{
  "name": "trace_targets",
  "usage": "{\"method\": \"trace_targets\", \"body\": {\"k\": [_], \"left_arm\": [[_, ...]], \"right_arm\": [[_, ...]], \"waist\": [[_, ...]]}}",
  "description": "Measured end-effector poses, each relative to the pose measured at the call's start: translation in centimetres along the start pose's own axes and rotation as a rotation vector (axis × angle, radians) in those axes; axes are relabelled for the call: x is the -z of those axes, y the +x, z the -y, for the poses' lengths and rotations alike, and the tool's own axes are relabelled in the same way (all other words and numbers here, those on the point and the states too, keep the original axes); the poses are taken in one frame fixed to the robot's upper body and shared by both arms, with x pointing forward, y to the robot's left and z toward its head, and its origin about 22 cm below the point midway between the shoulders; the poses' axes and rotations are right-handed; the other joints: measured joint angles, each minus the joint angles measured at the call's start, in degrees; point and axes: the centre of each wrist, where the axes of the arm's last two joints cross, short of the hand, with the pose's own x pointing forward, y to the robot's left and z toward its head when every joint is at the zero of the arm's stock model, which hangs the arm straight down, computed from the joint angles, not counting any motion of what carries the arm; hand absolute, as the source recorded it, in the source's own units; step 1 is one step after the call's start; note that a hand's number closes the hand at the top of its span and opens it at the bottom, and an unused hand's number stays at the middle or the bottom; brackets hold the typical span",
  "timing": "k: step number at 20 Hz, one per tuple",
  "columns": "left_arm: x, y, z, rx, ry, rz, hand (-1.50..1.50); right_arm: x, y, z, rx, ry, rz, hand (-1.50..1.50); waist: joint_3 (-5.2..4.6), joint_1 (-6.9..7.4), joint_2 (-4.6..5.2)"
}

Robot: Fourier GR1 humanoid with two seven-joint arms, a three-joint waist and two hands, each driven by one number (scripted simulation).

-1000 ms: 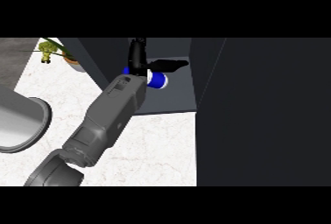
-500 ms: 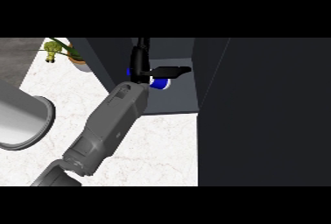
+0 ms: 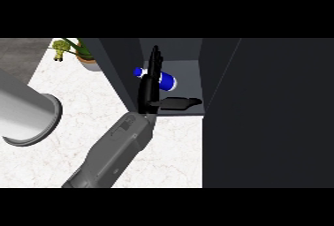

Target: Pick up the bottled water, place it into the cabinet and close the cabinet

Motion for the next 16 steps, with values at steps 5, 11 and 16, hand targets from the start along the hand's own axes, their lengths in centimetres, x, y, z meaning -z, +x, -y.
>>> {"method": "trace_targets", "body": {"k": [5, 11, 16], "left_arm": [[-4.9, 0.2, 1.0, -0.064, -0.014, -0.005, -1.5], [-10.2, 1.3, 0.7, -0.13, -0.033, -0.016, 1.5], [-14.2, 2.4, -0.7, -0.158, -0.096, -0.037, 1.5]], "right_arm": [[0.0, 0.2, 0.2, -0.012, -0.01, 0.003, -1.5], [0.1, 0.3, 0.3, -0.018, -0.001, 0.002, 1.5], [0.0, 0.2, 0.2, -0.004, 0.055, -0.022, 1.5]], "waist": [[0.01, 0.92, -0.07], [0.03, 1.11, 0.06], [0.03, 0.9, 0.11]]}}
